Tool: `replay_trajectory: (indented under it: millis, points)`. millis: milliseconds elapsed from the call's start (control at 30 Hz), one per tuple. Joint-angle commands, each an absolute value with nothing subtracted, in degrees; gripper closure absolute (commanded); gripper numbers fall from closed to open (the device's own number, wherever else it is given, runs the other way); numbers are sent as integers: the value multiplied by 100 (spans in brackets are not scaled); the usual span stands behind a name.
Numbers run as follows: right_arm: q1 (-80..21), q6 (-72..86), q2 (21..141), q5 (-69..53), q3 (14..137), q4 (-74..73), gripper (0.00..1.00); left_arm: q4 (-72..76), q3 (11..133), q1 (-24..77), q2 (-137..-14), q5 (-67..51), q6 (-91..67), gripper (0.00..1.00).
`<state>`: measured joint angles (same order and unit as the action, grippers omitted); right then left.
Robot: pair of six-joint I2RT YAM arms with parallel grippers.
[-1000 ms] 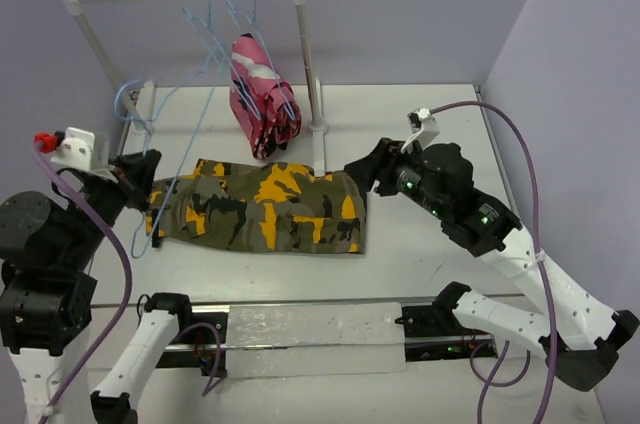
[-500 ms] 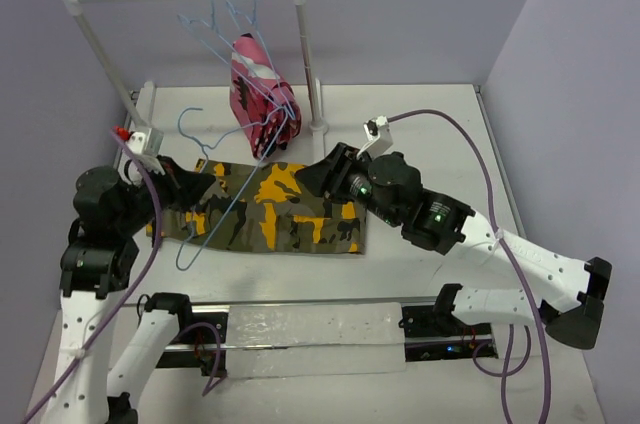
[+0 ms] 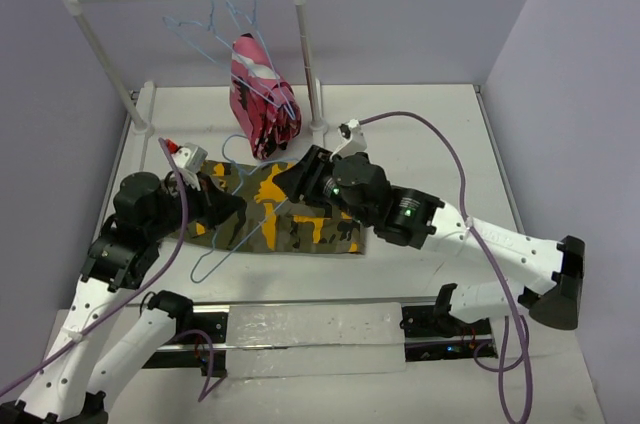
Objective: Place the trousers on the hanger
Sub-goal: Pick up the hanger from the clothesline.
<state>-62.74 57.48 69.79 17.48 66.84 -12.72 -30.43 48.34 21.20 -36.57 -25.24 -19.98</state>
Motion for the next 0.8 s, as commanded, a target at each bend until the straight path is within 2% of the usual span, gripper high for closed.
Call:
replay_trajectory:
  millis: [0,300,767]
  points:
    - [-6233,6116,7204,1543,6720,-963,42,-2329,4587,2213,-3648,-2278,-1823,100]
    - [-5775,6994,7848,951,6584,-382,44,-2076,4334,2294,-3624,-1934,-1533,100]
    - [-5432,7537,8218,905,6530,158,44,-1952,4157,2303,-3715,-1932,-1556,100]
